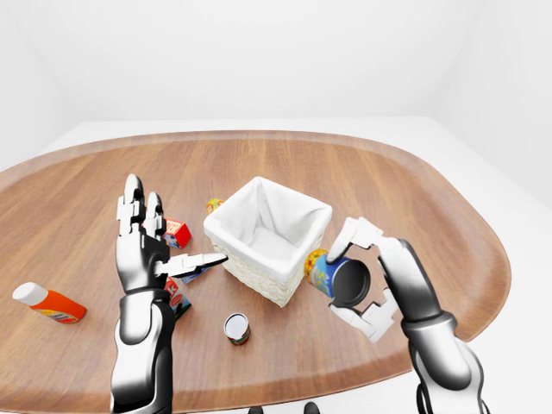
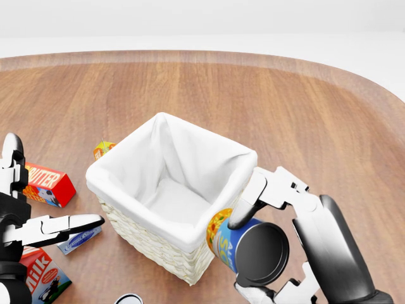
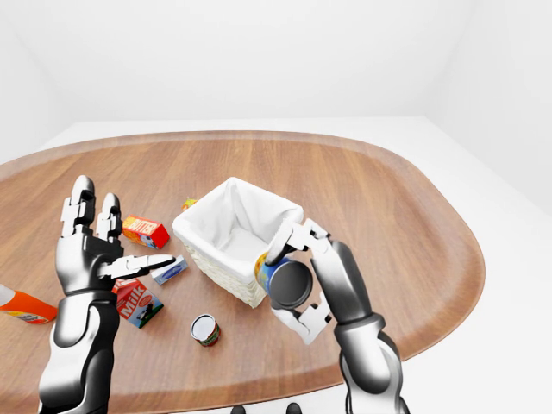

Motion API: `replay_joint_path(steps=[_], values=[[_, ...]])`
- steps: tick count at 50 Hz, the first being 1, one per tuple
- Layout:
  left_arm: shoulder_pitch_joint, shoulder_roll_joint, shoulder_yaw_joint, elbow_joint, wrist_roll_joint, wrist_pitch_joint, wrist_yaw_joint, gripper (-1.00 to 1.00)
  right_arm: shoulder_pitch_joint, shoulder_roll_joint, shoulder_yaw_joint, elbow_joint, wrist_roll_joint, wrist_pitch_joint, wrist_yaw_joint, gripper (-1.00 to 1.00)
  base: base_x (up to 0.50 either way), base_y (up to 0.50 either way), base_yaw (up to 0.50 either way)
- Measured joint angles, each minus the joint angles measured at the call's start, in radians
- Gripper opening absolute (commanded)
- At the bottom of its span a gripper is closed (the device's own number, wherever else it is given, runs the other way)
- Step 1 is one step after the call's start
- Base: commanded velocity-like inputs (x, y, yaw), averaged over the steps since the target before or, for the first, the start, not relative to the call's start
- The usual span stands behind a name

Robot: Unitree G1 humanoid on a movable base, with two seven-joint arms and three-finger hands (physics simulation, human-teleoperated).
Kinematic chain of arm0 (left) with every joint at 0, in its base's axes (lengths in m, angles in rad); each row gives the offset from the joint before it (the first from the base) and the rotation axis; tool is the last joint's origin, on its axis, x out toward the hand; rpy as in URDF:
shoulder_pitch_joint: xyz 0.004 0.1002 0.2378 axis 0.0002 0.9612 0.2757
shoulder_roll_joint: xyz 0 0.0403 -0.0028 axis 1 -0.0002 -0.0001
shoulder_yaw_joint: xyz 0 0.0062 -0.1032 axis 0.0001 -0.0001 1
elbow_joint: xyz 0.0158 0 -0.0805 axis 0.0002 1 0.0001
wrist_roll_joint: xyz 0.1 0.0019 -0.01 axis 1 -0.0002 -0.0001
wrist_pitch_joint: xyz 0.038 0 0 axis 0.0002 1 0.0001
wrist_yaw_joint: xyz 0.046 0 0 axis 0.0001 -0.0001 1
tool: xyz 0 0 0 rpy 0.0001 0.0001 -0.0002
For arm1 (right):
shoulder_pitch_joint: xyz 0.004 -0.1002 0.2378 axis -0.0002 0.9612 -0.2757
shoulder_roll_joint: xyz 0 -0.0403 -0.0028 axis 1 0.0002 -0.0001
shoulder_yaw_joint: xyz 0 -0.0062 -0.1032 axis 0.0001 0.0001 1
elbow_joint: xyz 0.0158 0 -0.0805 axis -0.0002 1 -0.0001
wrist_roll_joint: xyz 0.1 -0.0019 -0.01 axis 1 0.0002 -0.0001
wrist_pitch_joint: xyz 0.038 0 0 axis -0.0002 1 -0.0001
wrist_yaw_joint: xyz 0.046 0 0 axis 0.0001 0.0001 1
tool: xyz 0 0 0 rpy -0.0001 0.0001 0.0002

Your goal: Pick up the alphabet soup, and put it in the basket.

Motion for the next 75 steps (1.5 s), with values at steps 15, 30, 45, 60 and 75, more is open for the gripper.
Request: replay_joint_path(steps=[15, 30, 45, 60, 75], values=[[-0.002, -0.001, -0.004, 0.014, 0.005, 0.0, -0.001, 1.0, -0.13, 0.006, 0.009, 0.013, -0.043, 0.0, 0.031, -1.0, 0.0, 0.0, 0.0], [-0.002, 0.0, -0.005, 0.021, 0.006, 0.0, -0.001, 1.0, -0.277, 0.024, 0.031, 0.07, -0.095, 0.0, 0.058, -1.0, 0.0, 0.0, 0.0], [-0.003, 0.0, -0.006, 0.024, 0.007, 0.0, -0.001, 1.0, -0.441, 0.047, 0.03, 0.2, -0.127, 0.0, 0.065, -1.0, 0.0, 0.0, 0.0], [-0.004, 0.001, -0.005, 0.02, 0.006, 0.0, 0.0, 1.0, -0.635, 0.052, 0.021, 0.369, -0.172, 0.0, 0.108, -1.0, 0.0, 0.0, 0.0], [-0.006, 0.001, -0.004, 0.023, 0.005, 0.0, 0.0, 1.0, -0.753, 0.059, 0.021, 0.505, -0.252, 0.0, 0.173, -1.0, 0.0, 0.0, 0.0]])
